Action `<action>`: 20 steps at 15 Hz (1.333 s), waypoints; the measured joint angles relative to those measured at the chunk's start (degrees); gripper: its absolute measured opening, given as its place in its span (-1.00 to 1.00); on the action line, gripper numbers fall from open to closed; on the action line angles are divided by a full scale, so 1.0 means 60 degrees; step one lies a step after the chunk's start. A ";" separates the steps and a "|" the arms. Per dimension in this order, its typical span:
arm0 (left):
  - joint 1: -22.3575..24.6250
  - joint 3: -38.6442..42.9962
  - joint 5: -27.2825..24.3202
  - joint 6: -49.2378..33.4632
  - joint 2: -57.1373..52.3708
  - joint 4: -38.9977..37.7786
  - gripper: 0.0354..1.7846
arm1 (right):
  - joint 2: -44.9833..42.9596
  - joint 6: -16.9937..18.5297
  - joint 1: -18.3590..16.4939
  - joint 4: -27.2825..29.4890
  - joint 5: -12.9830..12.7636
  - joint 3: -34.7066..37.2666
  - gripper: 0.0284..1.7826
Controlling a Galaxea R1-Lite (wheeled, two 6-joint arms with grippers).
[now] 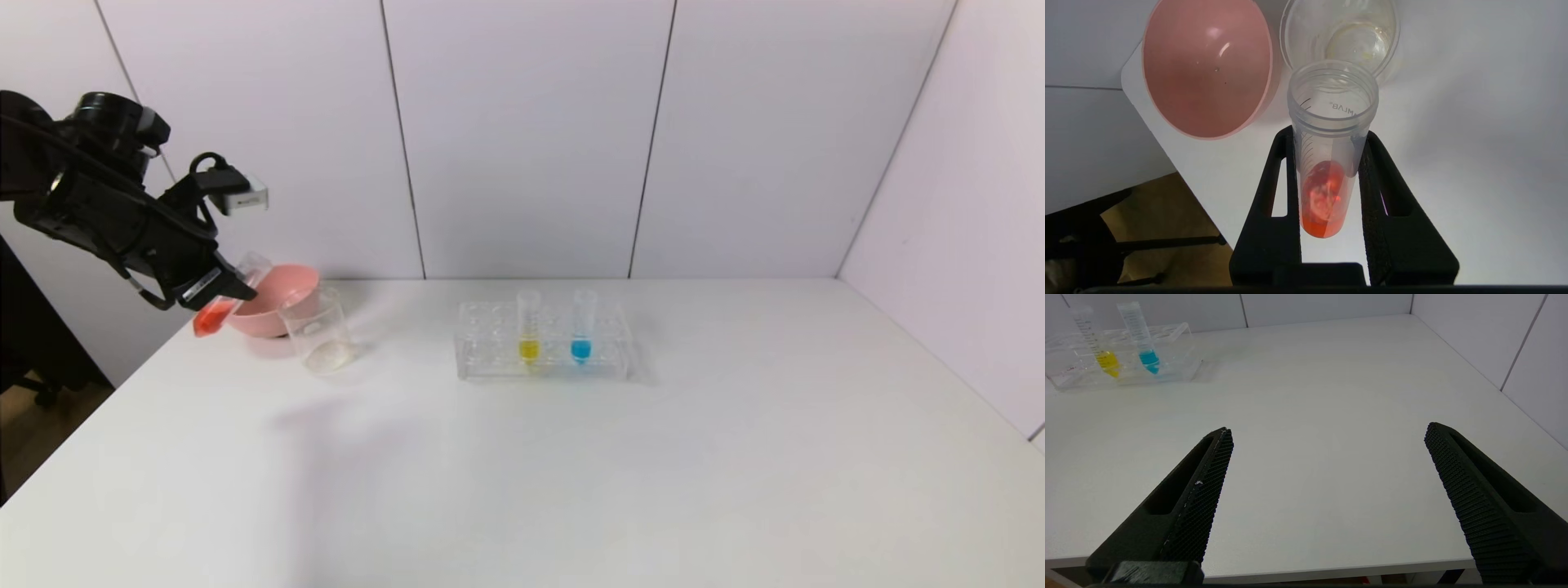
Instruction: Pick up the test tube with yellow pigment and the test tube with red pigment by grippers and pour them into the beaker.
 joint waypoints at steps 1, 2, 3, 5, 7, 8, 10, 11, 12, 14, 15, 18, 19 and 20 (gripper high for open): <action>0.0000 -0.0482 0.0073 0.0128 0.0165 0.0455 -0.54 | 0.0000 0.0004 0.0000 0.0000 0.0000 0.0000 0.92; 0.0000 -0.0955 0.0124 0.0307 0.0349 0.0892 -0.54 | 0.0000 0.0004 0.0000 0.0000 0.0000 0.0000 0.92; 0.0000 -0.1315 0.0236 0.0587 0.0557 0.1276 -0.54 | 0.0000 0.0000 0.0000 0.0004 0.0002 0.0000 0.92; -0.0006 -0.1613 0.0593 0.1067 0.0886 0.1469 -0.54 | 0.0000 0.0000 0.0000 0.0000 0.0002 0.0000 0.92; -0.0055 -0.1713 0.0933 0.1369 0.1089 0.1491 -0.54 | 0.0000 0.0004 0.0000 0.0004 -0.0004 0.0000 0.92; -0.0148 -0.1755 0.1231 0.1453 0.1158 0.1475 -0.54 | 0.0000 0.0000 0.0000 0.0000 0.0002 0.0000 0.92; -0.0410 -0.1800 0.1944 0.1727 0.1245 0.1465 -0.54 | 0.0000 0.0000 0.0000 0.0000 0.0000 0.0000 0.92; -0.0520 -0.1818 0.2131 0.1814 0.1304 0.1451 -0.54 | 0.0000 0.0000 0.0000 0.0000 0.0002 0.0000 0.92; -0.0612 -0.1875 0.2217 0.1879 0.1384 0.1420 -0.54 | 0.0000 0.0000 0.0000 0.0000 -0.0004 0.0000 0.92; -0.0778 -0.1920 0.2347 0.1979 0.1548 0.1286 -0.54 | 0.0000 0.0000 0.0000 0.0000 0.0000 0.0000 0.92; -0.0859 -0.1938 0.2570 0.2036 0.1629 0.1225 -0.54 | 0.0000 0.0000 0.0000 0.0000 -0.0004 0.0000 0.92; -0.1146 -0.1961 0.3586 0.2310 0.1782 0.1093 -0.54 | 0.0000 0.0004 0.0000 0.0000 -0.0004 0.0000 0.92; -0.1248 -0.1967 0.3838 0.2367 0.1825 0.1046 -0.54 | 0.0000 0.0004 0.0000 0.0000 0.0000 0.0000 0.92; -0.1349 -0.1971 0.4139 0.2426 0.1869 0.1024 -0.54 | 0.0000 0.0004 0.0000 0.0000 -0.0004 0.0000 0.92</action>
